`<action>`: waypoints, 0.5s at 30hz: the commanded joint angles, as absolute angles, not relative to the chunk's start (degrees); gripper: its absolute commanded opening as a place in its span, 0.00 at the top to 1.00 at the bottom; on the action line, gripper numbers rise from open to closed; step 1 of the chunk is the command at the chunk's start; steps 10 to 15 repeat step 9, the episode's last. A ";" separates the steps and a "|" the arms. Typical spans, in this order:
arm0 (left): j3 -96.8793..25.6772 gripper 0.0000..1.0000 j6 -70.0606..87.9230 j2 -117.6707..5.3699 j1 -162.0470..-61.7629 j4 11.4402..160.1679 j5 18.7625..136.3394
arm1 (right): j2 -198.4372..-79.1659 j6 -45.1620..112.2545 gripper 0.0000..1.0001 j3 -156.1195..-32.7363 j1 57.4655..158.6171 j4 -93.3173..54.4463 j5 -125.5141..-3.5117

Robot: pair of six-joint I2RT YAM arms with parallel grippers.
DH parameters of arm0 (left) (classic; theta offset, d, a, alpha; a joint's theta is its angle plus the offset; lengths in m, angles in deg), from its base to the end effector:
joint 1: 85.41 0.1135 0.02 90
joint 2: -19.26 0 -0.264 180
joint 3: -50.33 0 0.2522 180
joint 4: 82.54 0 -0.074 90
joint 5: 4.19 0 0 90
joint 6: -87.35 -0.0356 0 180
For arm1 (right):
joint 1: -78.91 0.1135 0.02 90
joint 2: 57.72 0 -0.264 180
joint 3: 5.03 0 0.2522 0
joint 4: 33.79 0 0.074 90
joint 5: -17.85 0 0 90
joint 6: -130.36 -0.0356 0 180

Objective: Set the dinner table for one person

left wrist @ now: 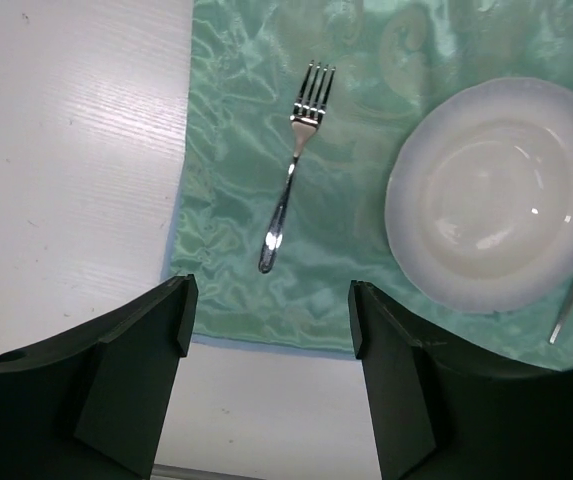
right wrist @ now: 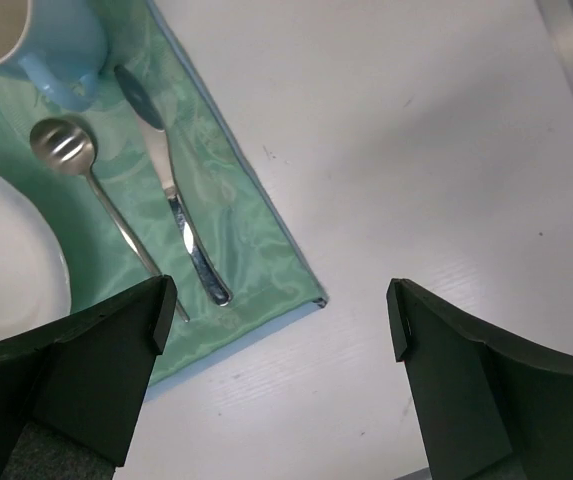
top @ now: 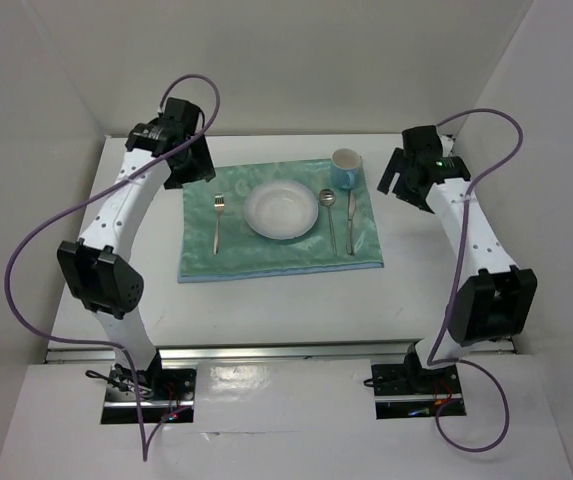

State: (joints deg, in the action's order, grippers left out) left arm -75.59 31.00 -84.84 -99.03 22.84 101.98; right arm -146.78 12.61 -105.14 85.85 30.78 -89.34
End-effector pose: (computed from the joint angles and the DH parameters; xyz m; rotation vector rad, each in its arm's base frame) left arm 0.3754 -0.0808 0.3771 -0.5390 2.3817 -0.0117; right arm 0.3263 0.0291 0.3390 0.5618 2.3847 -0.1126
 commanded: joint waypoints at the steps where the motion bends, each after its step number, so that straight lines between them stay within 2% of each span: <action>1: -74.26 0.20 32.15 -79.45 -99.12 26.04 98.65 | -144.21 10.74 0.00 -102.82 85.42 30.59 -93.07; 9: -69.52 0.00 32.16 -74.97 -99.12 28.77 95.13 | -136.65 13.82 0.00 -99.74 84.89 28.84 -93.07; 15: -69.52 0.00 32.16 -74.97 -99.12 28.77 95.13 | -136.65 13.82 0.00 -99.74 84.89 28.84 -93.07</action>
